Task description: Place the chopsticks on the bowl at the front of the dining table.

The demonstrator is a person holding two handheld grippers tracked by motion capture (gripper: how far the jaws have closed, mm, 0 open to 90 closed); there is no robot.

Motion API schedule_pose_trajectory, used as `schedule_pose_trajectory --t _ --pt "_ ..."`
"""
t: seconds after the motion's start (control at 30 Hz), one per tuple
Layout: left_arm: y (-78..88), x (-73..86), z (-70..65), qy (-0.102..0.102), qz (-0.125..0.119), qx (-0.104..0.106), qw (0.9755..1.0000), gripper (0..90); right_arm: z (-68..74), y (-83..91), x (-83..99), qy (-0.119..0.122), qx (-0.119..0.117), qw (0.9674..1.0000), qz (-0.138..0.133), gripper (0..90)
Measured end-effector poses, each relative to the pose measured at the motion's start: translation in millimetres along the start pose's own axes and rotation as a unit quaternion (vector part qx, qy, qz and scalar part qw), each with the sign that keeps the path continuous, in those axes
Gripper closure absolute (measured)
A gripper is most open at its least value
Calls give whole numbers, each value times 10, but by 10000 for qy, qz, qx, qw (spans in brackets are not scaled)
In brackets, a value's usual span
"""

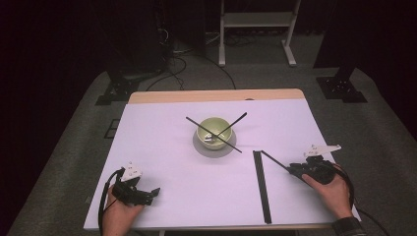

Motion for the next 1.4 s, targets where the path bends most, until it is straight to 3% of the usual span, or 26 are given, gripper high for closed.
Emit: schedule_pose_trajectory --t 0.43,0.8,1.4 --pt "0 0 0 0 0 0 10000 0 9 -29 15 -17 91 10000 30 842" --pt "0 0 0 -1 0 -1 10000 0 23 -30 10 -60 175 9998 49 856" --pt "0 0 0 2 -2 0 10000 0 51 48 -40 -103 95 9999 -56 856"
Point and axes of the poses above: each handheld gripper's, and its own axes: y roughly backward along the jaws, x roughly out of its underside, z roughly to its left, the point moved 7 cm from there along -y, roughly forward along the jaws, and after that the axes turned 10 degrees about z, right-handed, at the moved point
